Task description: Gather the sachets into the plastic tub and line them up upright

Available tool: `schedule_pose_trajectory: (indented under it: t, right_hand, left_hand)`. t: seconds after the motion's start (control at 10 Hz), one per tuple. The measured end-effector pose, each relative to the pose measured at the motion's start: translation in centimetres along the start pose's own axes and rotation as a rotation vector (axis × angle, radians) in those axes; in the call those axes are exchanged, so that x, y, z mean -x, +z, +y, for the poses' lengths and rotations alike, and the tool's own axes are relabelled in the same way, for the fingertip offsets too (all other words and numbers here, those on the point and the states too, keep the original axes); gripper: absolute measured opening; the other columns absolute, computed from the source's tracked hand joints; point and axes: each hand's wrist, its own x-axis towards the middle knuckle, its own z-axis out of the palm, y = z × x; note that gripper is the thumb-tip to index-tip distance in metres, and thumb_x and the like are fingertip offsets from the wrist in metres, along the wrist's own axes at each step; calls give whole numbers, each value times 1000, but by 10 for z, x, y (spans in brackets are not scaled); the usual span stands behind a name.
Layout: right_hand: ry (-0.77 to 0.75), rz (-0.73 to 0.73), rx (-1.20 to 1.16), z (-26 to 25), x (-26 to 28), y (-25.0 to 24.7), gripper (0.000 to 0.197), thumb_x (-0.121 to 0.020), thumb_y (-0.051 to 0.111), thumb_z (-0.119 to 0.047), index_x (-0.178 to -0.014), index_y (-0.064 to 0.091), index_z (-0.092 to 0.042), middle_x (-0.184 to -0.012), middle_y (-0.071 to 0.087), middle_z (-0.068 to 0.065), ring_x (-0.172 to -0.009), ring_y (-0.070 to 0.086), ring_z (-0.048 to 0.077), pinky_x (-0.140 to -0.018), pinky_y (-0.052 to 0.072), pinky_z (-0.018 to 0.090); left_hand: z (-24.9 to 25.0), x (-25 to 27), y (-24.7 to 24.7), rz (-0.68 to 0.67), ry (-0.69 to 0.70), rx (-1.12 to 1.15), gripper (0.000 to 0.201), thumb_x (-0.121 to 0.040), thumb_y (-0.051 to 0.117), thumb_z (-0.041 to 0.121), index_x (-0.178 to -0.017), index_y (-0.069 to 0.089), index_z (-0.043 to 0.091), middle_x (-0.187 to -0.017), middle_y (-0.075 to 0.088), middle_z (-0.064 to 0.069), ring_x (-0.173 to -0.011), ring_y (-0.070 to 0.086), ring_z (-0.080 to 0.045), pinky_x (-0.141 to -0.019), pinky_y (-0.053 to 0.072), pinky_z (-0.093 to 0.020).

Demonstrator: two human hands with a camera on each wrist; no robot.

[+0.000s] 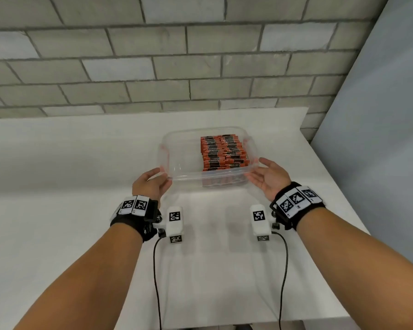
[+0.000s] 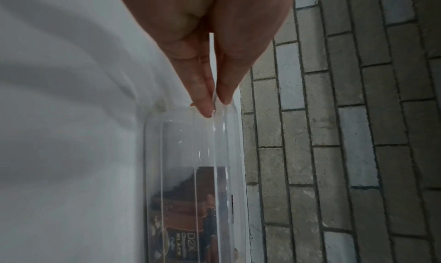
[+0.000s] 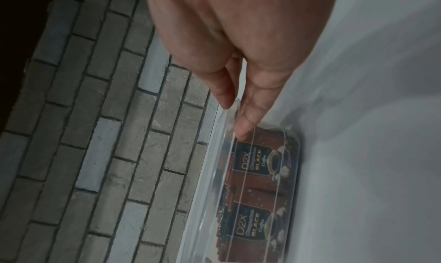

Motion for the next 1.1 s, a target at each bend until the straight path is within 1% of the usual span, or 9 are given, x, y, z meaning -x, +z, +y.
schedule_pose_trajectory:
  t: [0.1, 0.2, 0.4, 0.5, 0.6, 0.7, 0.9, 1.0, 1.1]
  right_hand:
    - [-29, 24, -4, 4, -11, 7, 43, -91, 49, 12, -128, 49, -10, -106, 65, 17, -92, 67, 25, -84, 55, 34]
    - [-56, 41, -21, 3, -22, 14, 39, -90, 50, 12, -123, 50, -10, -103, 65, 18, -88, 67, 25, -87, 54, 36]
    - [-80, 65, -29, -7, -46, 23, 36, -89, 52, 12, -118, 50, -11, -95, 66, 17, -81, 67, 25, -72, 56, 30]
    - [-79, 97, 10, -15, -60, 29, 35, -90, 53, 9, -118, 52, -12, -97, 66, 19, -84, 68, 26, -75, 57, 31]
    - [-71, 111, 22, -21, -71, 33, 33, -90, 55, 7, -115, 53, -15, -98, 67, 18, -89, 69, 27, -75, 57, 30]
    - [-79, 113, 26, -24, -80, 35, 33, -90, 57, 6, -115, 53, -16, -96, 68, 16, -88, 69, 25, -75, 57, 29]
    - [-81, 113, 39, -26, -85, 34, 35, -89, 57, 7, -117, 54, -14, -94, 68, 16, -82, 69, 23, -76, 57, 30]
    - [-77, 94, 51, -27, -82, 35, 39, -88, 60, 5, -121, 52, -14, -95, 67, 14, -82, 68, 25, -78, 57, 32]
    - [-40, 120, 48, -25, -78, 21, 43, -91, 58, -3, -130, 45, -16, -104, 60, 10, -85, 63, 27, -72, 54, 35]
  left_hand:
    - [5, -13, 3, -5, -1, -19, 27, -86, 63, -6, -111, 60, 0, -107, 66, -23, -82, 67, -23, -69, 58, -21]
    - [11, -26, 8, -13, 3, -45, 25, -86, 63, -5, -110, 61, 2, -101, 67, -21, -80, 67, -22, -61, 57, -17]
    - [16, -60, 25, -23, -21, -56, 20, -85, 65, -6, -104, 63, 2, -88, 68, -17, -71, 68, -19, -70, 58, -22]
    - [18, -75, 35, -27, -29, -57, 18, -85, 64, -7, -99, 63, 3, -87, 68, -18, -71, 68, -20, -71, 59, -25]
    - [21, -88, 43, -28, -43, -53, 16, -85, 64, -8, -94, 63, 5, -85, 68, -16, -70, 68, -20, -70, 59, -25]
    - [22, -96, 49, -30, -48, -30, 16, -84, 64, -9, -92, 63, 5, -81, 68, -15, -68, 68, -20, -67, 59, -24]
    - [20, -106, 44, -57, -34, -47, 17, -83, 67, -5, -96, 64, 4, -69, 72, -9, -62, 70, -16, -71, 59, -26]
    - [26, -102, 45, -81, -47, -146, 19, -84, 69, 2, -101, 63, 8, -79, 69, -10, -67, 66, -20, -67, 59, -31]
    - [30, -89, 35, -78, -55, -239, 20, -89, 67, 18, -107, 59, 14, -96, 63, -6, -78, 63, -23, -67, 54, -35]
